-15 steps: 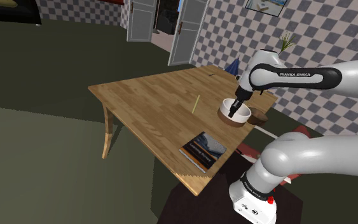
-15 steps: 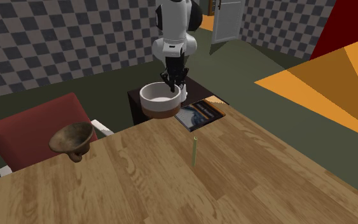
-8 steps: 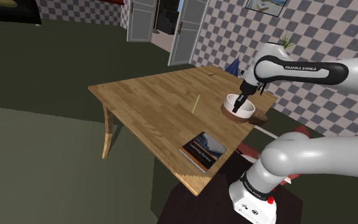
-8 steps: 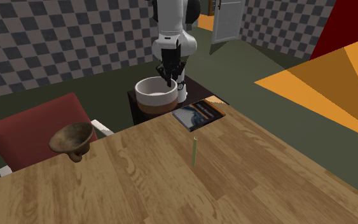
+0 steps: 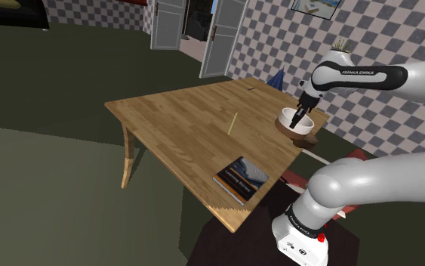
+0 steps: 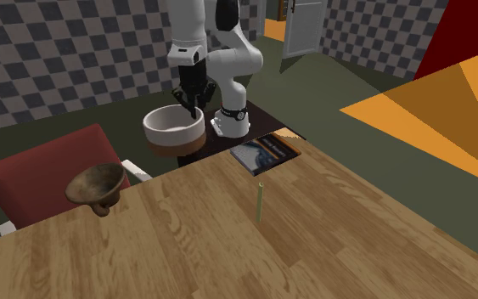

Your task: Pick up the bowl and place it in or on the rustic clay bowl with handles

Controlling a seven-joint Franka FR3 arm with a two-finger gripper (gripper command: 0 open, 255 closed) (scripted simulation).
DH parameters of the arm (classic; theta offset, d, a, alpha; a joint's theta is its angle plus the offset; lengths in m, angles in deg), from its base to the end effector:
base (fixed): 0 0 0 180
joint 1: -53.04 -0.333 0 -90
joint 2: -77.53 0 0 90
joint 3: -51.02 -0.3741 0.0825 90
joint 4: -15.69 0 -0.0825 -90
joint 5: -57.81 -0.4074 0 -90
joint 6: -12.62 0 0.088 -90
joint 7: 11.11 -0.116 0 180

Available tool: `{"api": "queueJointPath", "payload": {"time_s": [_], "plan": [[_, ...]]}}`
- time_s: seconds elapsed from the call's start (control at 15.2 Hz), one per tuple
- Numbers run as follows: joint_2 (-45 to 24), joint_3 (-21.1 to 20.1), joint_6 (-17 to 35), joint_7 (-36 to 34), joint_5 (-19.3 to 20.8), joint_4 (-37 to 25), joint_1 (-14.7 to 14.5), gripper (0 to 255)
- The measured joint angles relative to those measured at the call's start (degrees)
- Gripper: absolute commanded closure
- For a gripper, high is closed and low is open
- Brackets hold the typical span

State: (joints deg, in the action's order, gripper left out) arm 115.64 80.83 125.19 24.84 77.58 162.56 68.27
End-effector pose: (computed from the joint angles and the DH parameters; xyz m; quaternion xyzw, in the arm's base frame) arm 0.2272 -0.2826 0.4805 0.9994 0.0344 0.0055 0.0088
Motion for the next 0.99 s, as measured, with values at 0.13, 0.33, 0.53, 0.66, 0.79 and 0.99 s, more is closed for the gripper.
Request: {"api": "queueJointPath", "payload": {"time_s": [0.13,0.33,0.53,0.66,0.79,0.99], "plan": [[-2.4,2.6,0.5,2.7,0.4,-2.4,0.0,255],[-7.0,6.9,0.8,7.5,0.1,-7.6,-0.6,255],[-11.2,11.1,1.3,12.0,-0.8,-12.1,-1.3,255],[-14.1,14.3,1.7,15.6,-1.8,-15.0,-1.9,255],[-18.4,17.9,1.8,19.5,-3.9,-19.2,-3.3,255],[-25.3,23.5,2.1,26.0,-8.6,-25.1,-5.3,255]]}}
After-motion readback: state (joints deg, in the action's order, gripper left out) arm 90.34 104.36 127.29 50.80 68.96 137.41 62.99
